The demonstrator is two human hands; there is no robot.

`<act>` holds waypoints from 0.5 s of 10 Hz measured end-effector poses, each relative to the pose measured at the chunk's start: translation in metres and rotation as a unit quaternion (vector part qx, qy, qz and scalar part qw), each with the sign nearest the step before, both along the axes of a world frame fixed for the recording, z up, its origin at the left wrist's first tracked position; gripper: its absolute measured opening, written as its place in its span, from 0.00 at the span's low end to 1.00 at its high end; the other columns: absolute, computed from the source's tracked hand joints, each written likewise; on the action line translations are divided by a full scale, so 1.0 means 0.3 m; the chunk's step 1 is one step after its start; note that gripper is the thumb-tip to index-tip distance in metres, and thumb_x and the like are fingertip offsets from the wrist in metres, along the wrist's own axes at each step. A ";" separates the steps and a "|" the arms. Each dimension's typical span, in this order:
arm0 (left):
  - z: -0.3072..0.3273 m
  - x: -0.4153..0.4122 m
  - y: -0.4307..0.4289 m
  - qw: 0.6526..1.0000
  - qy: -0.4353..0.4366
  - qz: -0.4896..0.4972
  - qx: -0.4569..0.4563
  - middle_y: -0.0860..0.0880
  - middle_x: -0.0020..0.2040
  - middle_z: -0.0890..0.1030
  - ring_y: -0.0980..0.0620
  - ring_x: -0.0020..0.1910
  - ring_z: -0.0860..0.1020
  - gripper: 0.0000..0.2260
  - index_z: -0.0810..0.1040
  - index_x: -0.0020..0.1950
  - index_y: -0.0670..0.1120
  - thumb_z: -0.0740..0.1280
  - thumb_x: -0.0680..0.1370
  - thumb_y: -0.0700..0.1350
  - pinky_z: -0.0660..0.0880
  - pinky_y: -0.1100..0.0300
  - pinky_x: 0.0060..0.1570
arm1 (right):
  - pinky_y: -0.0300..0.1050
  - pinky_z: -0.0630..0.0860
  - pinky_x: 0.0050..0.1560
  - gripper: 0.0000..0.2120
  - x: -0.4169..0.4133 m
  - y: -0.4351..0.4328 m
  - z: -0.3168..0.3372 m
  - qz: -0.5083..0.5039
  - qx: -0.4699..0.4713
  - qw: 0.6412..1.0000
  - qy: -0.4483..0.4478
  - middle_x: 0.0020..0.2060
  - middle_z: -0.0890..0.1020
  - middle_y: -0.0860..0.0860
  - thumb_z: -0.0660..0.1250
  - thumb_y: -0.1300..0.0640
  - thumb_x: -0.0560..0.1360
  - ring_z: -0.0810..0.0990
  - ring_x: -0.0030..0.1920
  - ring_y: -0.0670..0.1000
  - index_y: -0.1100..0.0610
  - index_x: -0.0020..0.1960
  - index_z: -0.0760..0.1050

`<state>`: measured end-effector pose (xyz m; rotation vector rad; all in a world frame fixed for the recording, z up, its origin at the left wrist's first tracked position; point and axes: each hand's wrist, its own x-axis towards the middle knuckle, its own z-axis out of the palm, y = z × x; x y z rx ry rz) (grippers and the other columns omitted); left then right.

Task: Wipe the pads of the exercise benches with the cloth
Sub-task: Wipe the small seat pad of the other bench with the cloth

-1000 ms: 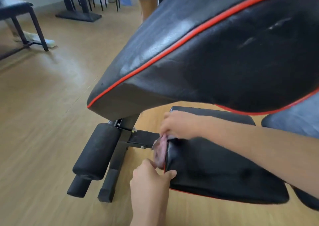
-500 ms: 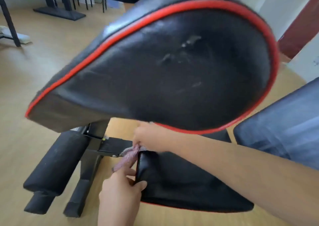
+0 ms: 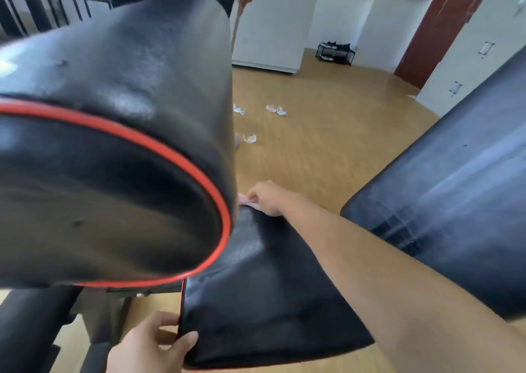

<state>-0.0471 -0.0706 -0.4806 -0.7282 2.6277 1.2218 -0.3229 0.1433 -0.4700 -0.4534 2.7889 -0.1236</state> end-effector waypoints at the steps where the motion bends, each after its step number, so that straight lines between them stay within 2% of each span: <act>1: -0.003 0.001 0.001 1.000 0.014 0.004 0.002 0.56 0.30 0.84 0.57 0.33 0.81 0.12 0.82 0.39 0.53 0.84 0.63 0.47 0.70 0.62 0.35 | 0.45 0.73 0.50 0.11 0.054 0.282 0.073 -0.076 -0.002 0.996 -0.045 0.50 0.83 0.54 0.63 0.53 0.79 0.76 0.48 0.54 0.53 0.55 0.82; 2: -0.004 0.007 0.003 1.000 -0.003 -0.002 0.013 0.56 0.30 0.84 0.55 0.32 0.82 0.13 0.82 0.40 0.53 0.84 0.63 0.48 0.73 0.62 0.38 | 0.40 0.71 0.43 0.09 0.088 0.372 0.113 -0.145 -0.082 0.984 -0.069 0.42 0.81 0.45 0.63 0.52 0.79 0.79 0.45 0.50 0.47 0.53 0.82; 3: -0.002 0.021 -0.028 0.998 0.005 -0.037 0.054 0.56 0.32 0.85 0.57 0.33 0.83 0.14 0.83 0.44 0.53 0.83 0.64 0.50 0.70 0.69 0.33 | 0.39 0.65 0.36 0.15 0.086 0.255 0.119 -0.128 -0.152 0.977 -0.072 0.28 0.74 0.41 0.66 0.52 0.78 0.72 0.36 0.47 0.46 0.33 0.79; 4: 0.023 0.035 -0.049 0.996 0.007 -0.081 0.043 0.63 0.45 0.88 0.70 0.43 0.84 0.08 0.78 0.48 0.65 0.74 0.73 0.58 0.66 0.82 0.48 | 0.40 0.68 0.40 0.10 0.074 -0.014 0.068 -0.052 -0.239 0.965 -0.090 0.31 0.78 0.43 0.69 0.49 0.77 0.73 0.36 0.45 0.49 0.38 0.83; 5: 0.015 0.038 -0.065 0.992 0.007 -0.099 0.076 0.62 0.42 0.88 0.67 0.40 0.86 0.11 0.81 0.49 0.66 0.77 0.70 0.54 0.81 0.70 0.43 | 0.40 0.74 0.48 0.11 0.070 -0.205 0.028 -0.002 -0.263 0.962 -0.078 0.44 0.85 0.48 0.70 0.48 0.76 0.80 0.48 0.48 0.53 0.53 0.84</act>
